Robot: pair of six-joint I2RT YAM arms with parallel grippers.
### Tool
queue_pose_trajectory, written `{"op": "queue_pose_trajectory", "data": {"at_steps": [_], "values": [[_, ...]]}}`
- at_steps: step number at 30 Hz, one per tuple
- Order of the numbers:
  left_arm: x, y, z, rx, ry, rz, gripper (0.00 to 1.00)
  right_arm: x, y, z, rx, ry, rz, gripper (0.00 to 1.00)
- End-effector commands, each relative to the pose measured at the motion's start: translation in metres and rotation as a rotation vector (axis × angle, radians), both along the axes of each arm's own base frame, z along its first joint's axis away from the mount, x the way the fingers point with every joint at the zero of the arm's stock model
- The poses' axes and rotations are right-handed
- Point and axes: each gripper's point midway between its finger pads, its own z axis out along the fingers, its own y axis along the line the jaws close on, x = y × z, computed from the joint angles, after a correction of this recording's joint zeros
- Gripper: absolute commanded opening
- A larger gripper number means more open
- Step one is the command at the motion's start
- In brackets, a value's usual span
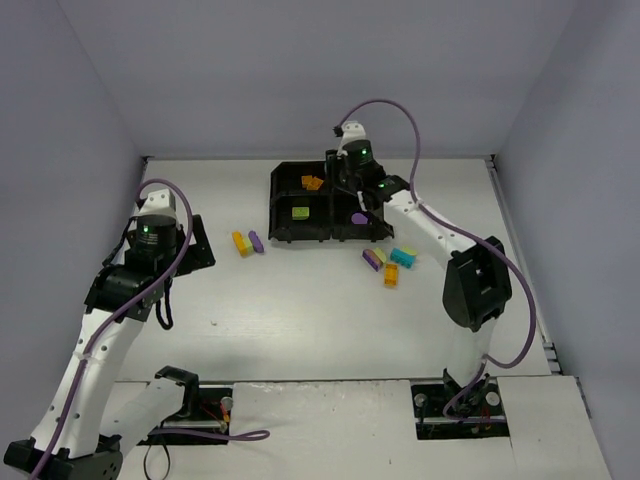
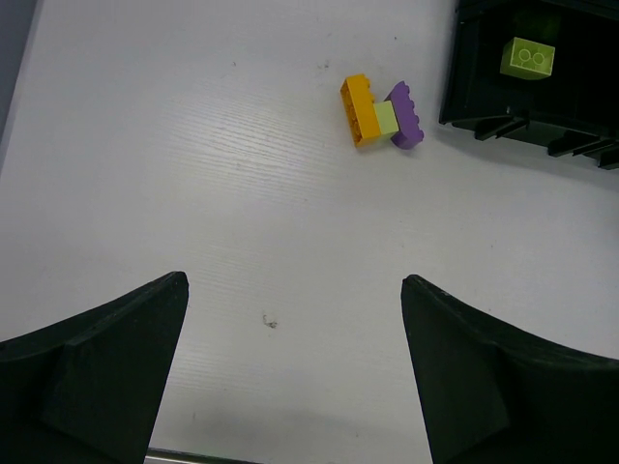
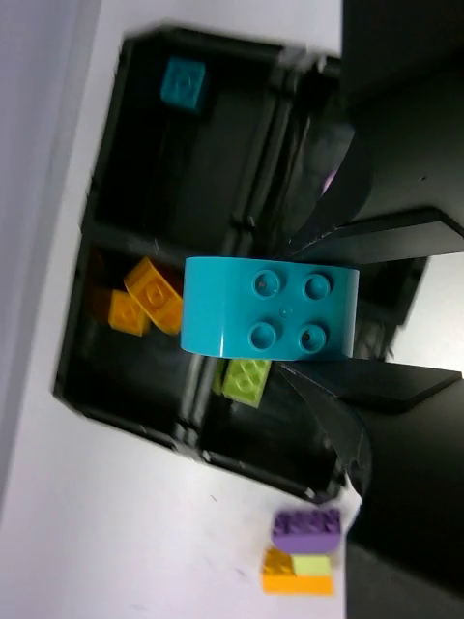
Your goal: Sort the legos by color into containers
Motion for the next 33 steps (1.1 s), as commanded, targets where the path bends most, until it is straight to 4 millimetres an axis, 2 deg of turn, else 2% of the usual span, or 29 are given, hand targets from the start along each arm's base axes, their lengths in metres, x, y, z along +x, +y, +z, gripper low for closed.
{"op": "queue_pose_trajectory", "data": {"at_steps": [1, 3, 4, 7, 8, 9, 10, 11, 12, 15, 16, 17, 19, 20, 21, 22, 25, 28, 30, 31, 32, 33], "values": [[0.005, -0.004, 0.018, -0.031, -0.054, 0.002, 0.85, 0.025, -0.026, 0.044, 0.030, -0.098, -0.054, 0.00], [0.003, -0.004, 0.019, -0.036, -0.057, 0.004, 0.85, 0.040, -0.037, 0.044, 0.036, -0.101, -0.072, 0.00], [0.003, -0.004, 0.019, -0.040, -0.056, 0.001, 0.85, 0.050, -0.049, 0.044, 0.035, -0.103, -0.091, 0.00], [0.002, -0.007, 0.019, -0.055, -0.055, -0.005, 0.85, 0.070, -0.062, 0.041, 0.026, -0.110, -0.108, 0.00], [0.001, -0.007, 0.019, -0.057, -0.055, -0.002, 0.85, 0.076, -0.063, 0.033, 0.019, -0.100, -0.110, 0.01], [0.001, -0.007, 0.019, -0.060, -0.056, -0.004, 0.85, 0.081, -0.062, 0.038, 0.032, -0.109, -0.093, 0.01], [0.001, -0.007, 0.018, -0.060, -0.052, -0.003, 0.85, 0.086, -0.066, 0.036, 0.029, -0.108, -0.096, 0.02], [0.001, -0.007, 0.018, -0.060, -0.053, -0.002, 0.85, 0.091, -0.067, 0.025, 0.022, -0.093, -0.101, 0.02], [0.001, -0.007, 0.017, -0.059, -0.050, -0.003, 0.85, 0.095, -0.068, 0.027, 0.026, -0.098, -0.103, 0.03], [0.001, -0.007, 0.016, -0.061, -0.046, -0.001, 0.85, 0.107, -0.073, 0.008, 0.023, -0.071, -0.112, 0.10], [0.001, -0.007, 0.015, -0.062, -0.044, 0.000, 0.85, 0.109, -0.073, 0.008, 0.030, -0.071, -0.108, 0.18], [0.001, -0.008, 0.016, -0.061, -0.044, -0.002, 0.85, 0.112, -0.073, -0.001, 0.035, -0.051, -0.108, 0.22], [0.002, -0.007, 0.016, -0.061, -0.046, 0.001, 0.85, 0.115, -0.070, -0.005, 0.049, -0.042, -0.095, 0.33], [0.003, -0.007, 0.016, -0.060, -0.048, 0.003, 0.85, 0.117, -0.071, -0.004, 0.052, -0.045, -0.099, 0.41], [0.003, -0.007, 0.015, -0.058, -0.045, 0.003, 0.85, 0.118, -0.071, -0.007, 0.050, -0.040, -0.099, 0.41], [0.004, -0.007, 0.015, -0.059, -0.047, 0.003, 0.85, 0.120, -0.072, -0.009, 0.051, -0.038, -0.103, 0.48], [0.007, -0.010, 0.014, -0.063, -0.037, -0.008, 0.85, 0.122, -0.075, -0.010, 0.051, -0.036, -0.112, 0.61], [0.009, -0.012, 0.014, -0.066, -0.035, -0.016, 0.85, 0.123, -0.079, -0.003, 0.056, -0.046, -0.122, 0.69], [0.011, -0.013, 0.015, -0.065, -0.039, -0.020, 0.85, 0.120, -0.084, 0.001, 0.044, -0.051, -0.139, 0.69], [0.011, -0.013, 0.016, -0.065, -0.043, -0.024, 0.85, 0.115, -0.088, 0.014, 0.047, -0.070, -0.148, 0.69], [0.011, -0.014, 0.017, -0.066, -0.045, -0.028, 0.85, 0.112, -0.092, 0.019, 0.042, -0.077, -0.166, 0.69], [0.012, -0.014, 0.018, -0.065, -0.048, -0.029, 0.85, 0.104, -0.096, 0.009, 0.027, -0.052, -0.175, 0.69]]}}
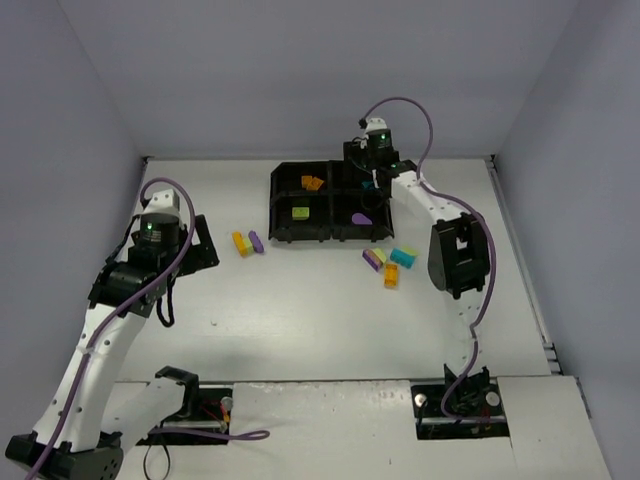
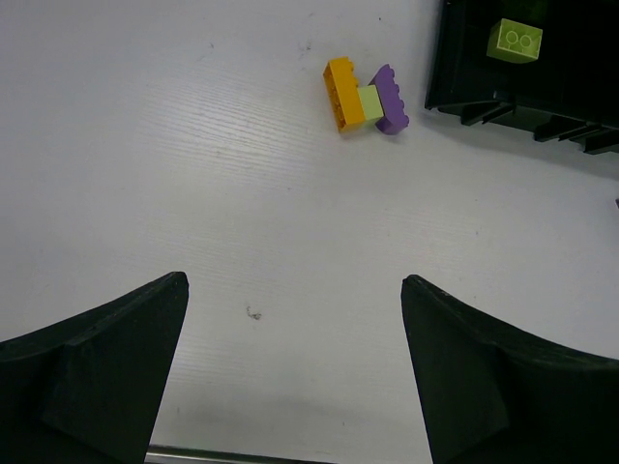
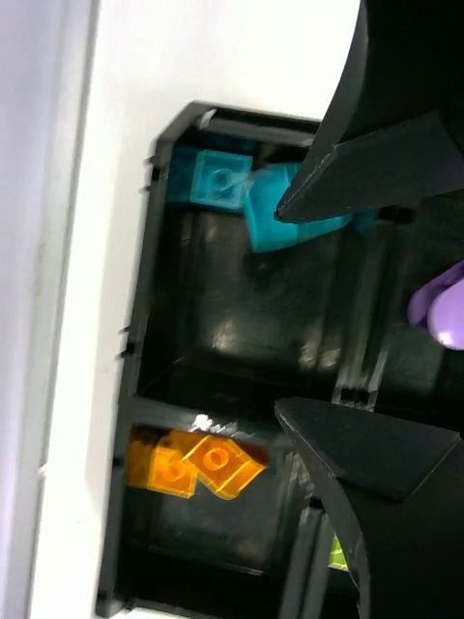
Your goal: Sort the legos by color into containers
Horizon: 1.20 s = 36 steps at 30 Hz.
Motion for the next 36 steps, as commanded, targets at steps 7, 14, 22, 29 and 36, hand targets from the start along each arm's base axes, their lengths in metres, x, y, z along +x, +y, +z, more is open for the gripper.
{"op": "queue_pose_trajectory", "data": {"at_steps": [7, 14, 22, 29, 36], "values": [[0.017, -0.008, 0.032, -0.020, -0.105, -0.034, 0.85, -0.089, -0.056, 0.083, 0.039, -0.099, -0.176, 0.67], [0.024, -0.016, 0.033, -0.040, -0.112, -0.062, 0.85, -0.191, -0.097, 0.049, 0.079, -0.025, -0.306, 0.64], [0.027, -0.022, 0.033, -0.058, -0.109, -0.085, 0.85, -0.258, -0.103, -0.024, 0.116, 0.153, -0.338, 0.63], [0.026, -0.024, 0.033, -0.066, -0.104, -0.091, 0.85, -0.272, -0.088, -0.063, 0.087, 0.261, -0.310, 0.62], [0.022, -0.022, 0.030, -0.064, -0.093, -0.087, 0.85, -0.265, -0.078, -0.091, 0.066, 0.315, -0.304, 0.56]]}}
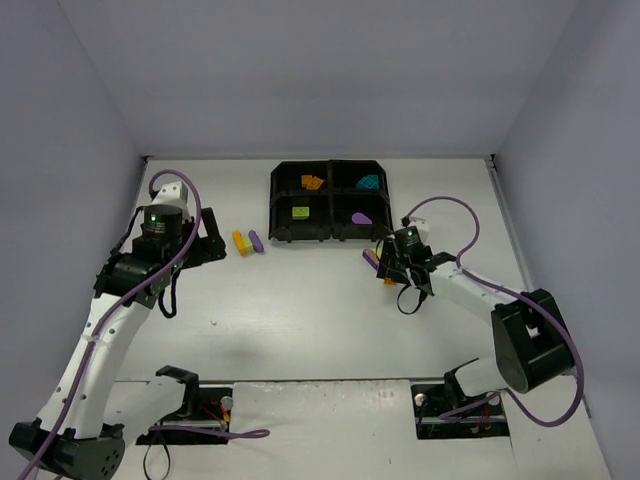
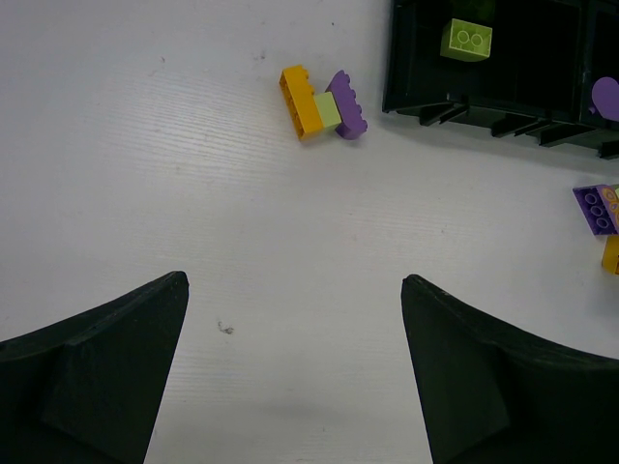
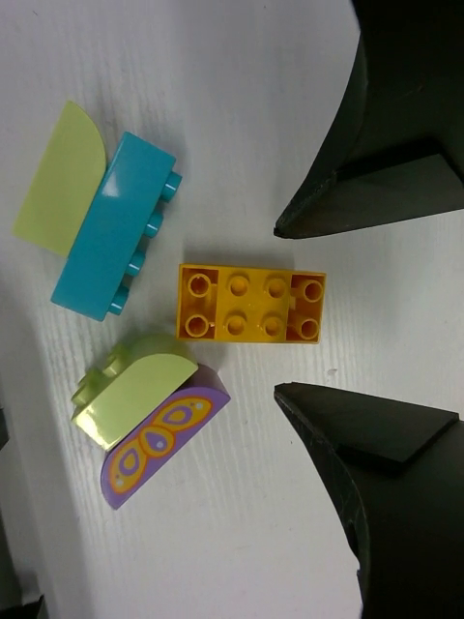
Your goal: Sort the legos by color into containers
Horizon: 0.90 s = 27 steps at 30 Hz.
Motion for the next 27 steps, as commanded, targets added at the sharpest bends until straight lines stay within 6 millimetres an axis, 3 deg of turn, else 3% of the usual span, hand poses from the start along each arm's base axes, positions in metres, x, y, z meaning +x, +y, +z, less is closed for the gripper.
{"op": "queue_pose_trajectory", "data": {"at_steps": [1, 7, 10, 11, 13, 16, 17, 20, 21, 23, 24, 26, 27], "values": [[0.006, -0.003, 0.025, -0.018, -0.080, -0.011, 0.85, 0.019, 0.010, 0.002, 0.018, -0.040, -0.019, 0.54], [0.003, 0.001, 0.025, -0.004, -0.078, -0.002, 0.85, 0.018, 0.009, -0.011, -0.008, -0.007, -0.024, 0.45], [0.004, 0.001, 0.023, -0.001, -0.074, -0.003, 0.85, 0.017, 0.010, -0.011, -0.027, -0.011, -0.016, 0.22], [0.004, 0.001, 0.023, -0.003, -0.075, -0.002, 0.85, 0.016, 0.010, -0.007, -0.036, -0.018, -0.013, 0.10], [0.005, 0.000, 0.022, 0.000, -0.071, -0.003, 0.85, 0.014, 0.016, 0.003, -0.061, -0.042, 0.004, 0.01], [0.007, -0.001, 0.020, -0.001, -0.067, -0.005, 0.85, 0.018, 0.020, 0.040, -0.110, -0.124, 0.009, 0.00], [0.008, -0.001, 0.020, -0.002, -0.066, -0.006, 0.85, 0.026, 0.024, 0.064, -0.104, -0.186, 0.007, 0.00], [0.012, -0.003, 0.017, 0.000, -0.060, -0.009, 0.85, 0.041, 0.035, 0.106, -0.078, -0.284, 0.041, 0.00], [0.013, -0.003, 0.015, 0.002, -0.052, -0.011, 0.85, 0.052, 0.045, 0.133, -0.047, -0.341, 0.062, 0.00], [0.014, -0.003, 0.015, 0.002, -0.053, -0.011, 0.85, 0.067, 0.058, 0.154, -0.058, -0.394, 0.130, 0.00], [0.015, -0.004, 0.015, 0.003, -0.054, -0.012, 0.85, 0.078, 0.072, 0.180, -0.022, -0.445, 0.179, 0.00], [0.015, -0.004, 0.012, 0.008, -0.051, -0.014, 0.85, 0.094, 0.088, 0.182, -0.056, -0.446, 0.269, 0.00], [0.015, -0.003, 0.010, 0.013, -0.044, -0.013, 0.85, 0.112, 0.106, 0.196, -0.046, -0.489, 0.326, 0.00]]}}
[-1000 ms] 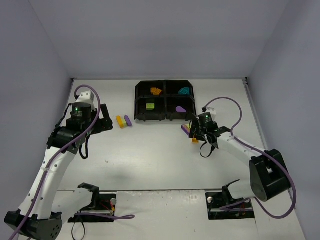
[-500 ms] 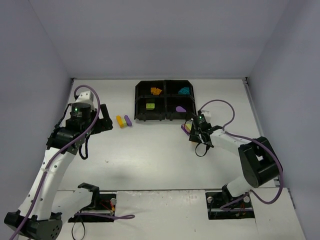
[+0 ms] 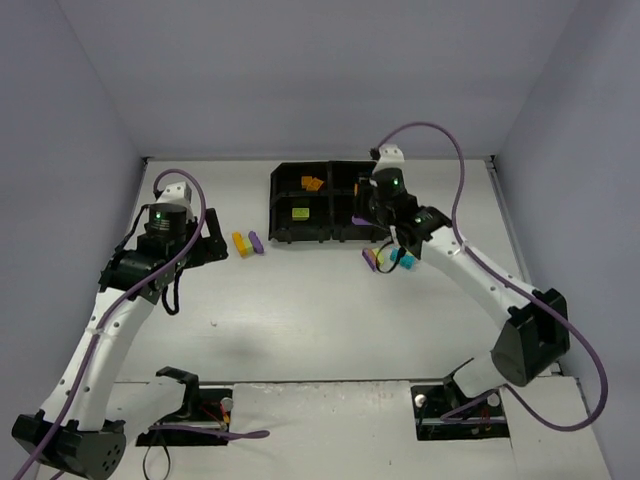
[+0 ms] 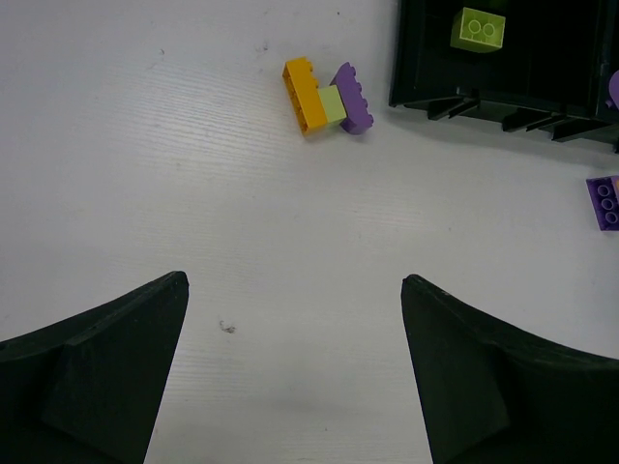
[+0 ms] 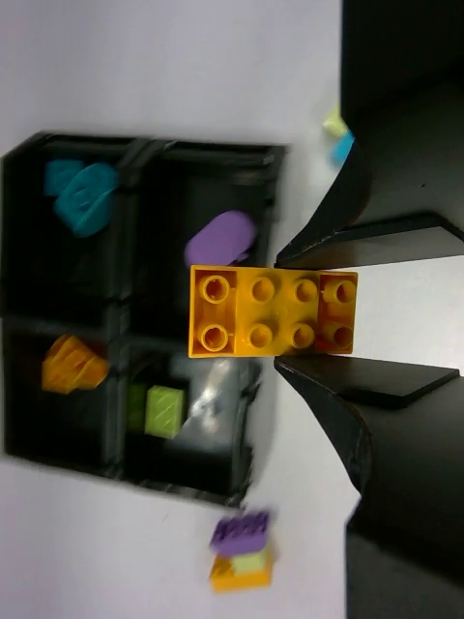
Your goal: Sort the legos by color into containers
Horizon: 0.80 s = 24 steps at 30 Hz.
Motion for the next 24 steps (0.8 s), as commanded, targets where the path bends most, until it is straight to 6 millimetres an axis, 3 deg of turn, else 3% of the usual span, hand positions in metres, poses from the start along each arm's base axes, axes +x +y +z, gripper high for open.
{"op": "queue_pose_trajectory", "data": {"at_steps": [1, 3, 4, 5, 13, 15, 16, 17, 18, 19, 21, 22, 24], "values": [[0.011, -0.002, 0.017, 0.006, -0.069, -0.013, 0.85, 0.038, 0.036, 0.049, -0.014, -0.140, 0.155, 0.00], [0.011, -0.001, 0.014, 0.013, -0.061, -0.012, 0.85, 0.058, 0.054, 0.043, -0.045, -0.146, 0.213, 0.00], [0.010, -0.001, 0.013, 0.014, -0.058, -0.011, 0.85, 0.068, 0.065, 0.061, -0.027, -0.187, 0.242, 0.00], [0.010, 0.000, 0.012, 0.017, -0.056, -0.011, 0.85, 0.081, 0.075, 0.050, -0.038, -0.180, 0.265, 0.00], [0.002, 0.001, -0.002, 0.030, -0.012, -0.022, 0.85, 0.154, 0.135, 0.053, -0.101, -0.334, 0.440, 0.00], [0.000, 0.002, -0.005, 0.034, -0.004, -0.018, 0.85, 0.165, 0.141, 0.050, -0.111, -0.348, 0.449, 0.00], [-0.002, 0.003, -0.007, 0.038, 0.003, -0.016, 0.85, 0.173, 0.146, 0.034, -0.120, -0.332, 0.451, 0.00], [-0.003, 0.005, -0.008, 0.040, 0.003, -0.011, 0.85, 0.179, 0.150, 0.041, -0.113, -0.356, 0.450, 0.01], [-0.005, 0.005, -0.010, 0.040, 0.010, -0.008, 0.85, 0.184, 0.150, 0.038, -0.114, -0.358, 0.447, 0.03], [-0.006, 0.005, -0.014, 0.040, 0.020, -0.004, 0.85, 0.191, 0.155, 0.021, -0.119, -0.345, 0.449, 0.04], [-0.007, 0.005, -0.017, 0.031, 0.032, 0.000, 0.85, 0.200, 0.159, 0.020, -0.115, -0.361, 0.443, 0.09], [-0.008, 0.004, -0.019, 0.021, 0.038, 0.008, 0.85, 0.205, 0.162, 0.004, -0.120, -0.343, 0.443, 0.11], [-0.009, 0.003, -0.021, 0.011, 0.045, 0.015, 0.85, 0.212, 0.165, 0.005, -0.111, -0.357, 0.434, 0.16]]}}
